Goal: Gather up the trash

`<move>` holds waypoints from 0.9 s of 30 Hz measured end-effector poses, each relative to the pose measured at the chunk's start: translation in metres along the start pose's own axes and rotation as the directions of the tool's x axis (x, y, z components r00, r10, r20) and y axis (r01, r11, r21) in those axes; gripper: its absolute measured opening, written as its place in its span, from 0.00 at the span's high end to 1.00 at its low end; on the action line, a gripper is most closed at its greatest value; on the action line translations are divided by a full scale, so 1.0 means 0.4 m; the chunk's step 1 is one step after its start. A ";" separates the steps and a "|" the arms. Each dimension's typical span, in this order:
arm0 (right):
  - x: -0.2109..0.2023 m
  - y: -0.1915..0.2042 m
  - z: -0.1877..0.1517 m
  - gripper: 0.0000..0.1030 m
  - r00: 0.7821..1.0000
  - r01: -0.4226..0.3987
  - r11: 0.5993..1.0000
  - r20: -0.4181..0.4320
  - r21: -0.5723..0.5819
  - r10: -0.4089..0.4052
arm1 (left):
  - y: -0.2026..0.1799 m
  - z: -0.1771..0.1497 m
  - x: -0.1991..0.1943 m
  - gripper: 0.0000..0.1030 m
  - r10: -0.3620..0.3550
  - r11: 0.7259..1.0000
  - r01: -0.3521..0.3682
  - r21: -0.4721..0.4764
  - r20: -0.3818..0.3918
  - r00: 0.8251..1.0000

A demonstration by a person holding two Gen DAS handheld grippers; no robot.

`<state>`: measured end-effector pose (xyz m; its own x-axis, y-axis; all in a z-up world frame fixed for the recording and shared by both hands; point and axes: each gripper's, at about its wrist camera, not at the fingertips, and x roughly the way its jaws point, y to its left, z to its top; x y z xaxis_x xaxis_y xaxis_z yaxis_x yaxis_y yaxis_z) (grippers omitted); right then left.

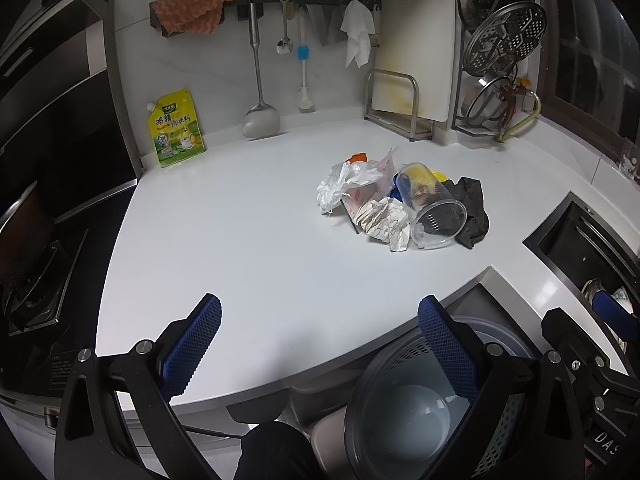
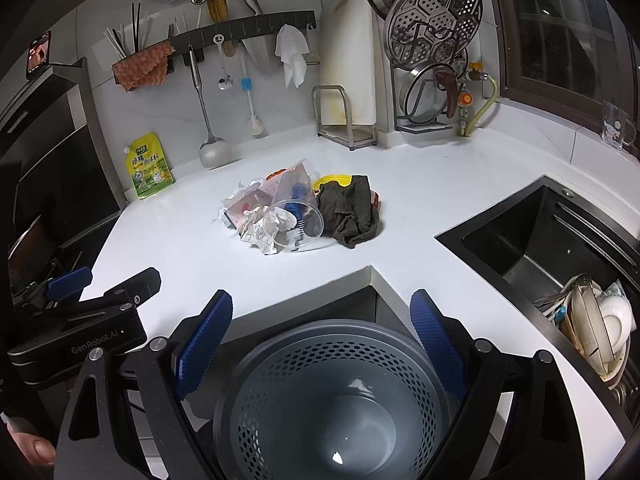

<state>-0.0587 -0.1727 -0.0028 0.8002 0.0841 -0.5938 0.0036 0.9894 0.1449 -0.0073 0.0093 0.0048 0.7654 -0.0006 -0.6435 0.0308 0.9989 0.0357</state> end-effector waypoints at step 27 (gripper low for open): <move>0.009 -0.013 -0.009 0.16 1.000 0.003 1.000 0.004 0.005 -0.003 | -0.009 -0.005 0.001 0.06 0.004 1.000 -0.004 0.007 -0.002 1.000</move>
<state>-0.0580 -0.1770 -0.0084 0.8024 0.0803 -0.5913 0.0090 0.9892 0.1465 -0.0084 0.0059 0.0030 0.7639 0.0035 -0.6453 0.0326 0.9985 0.0440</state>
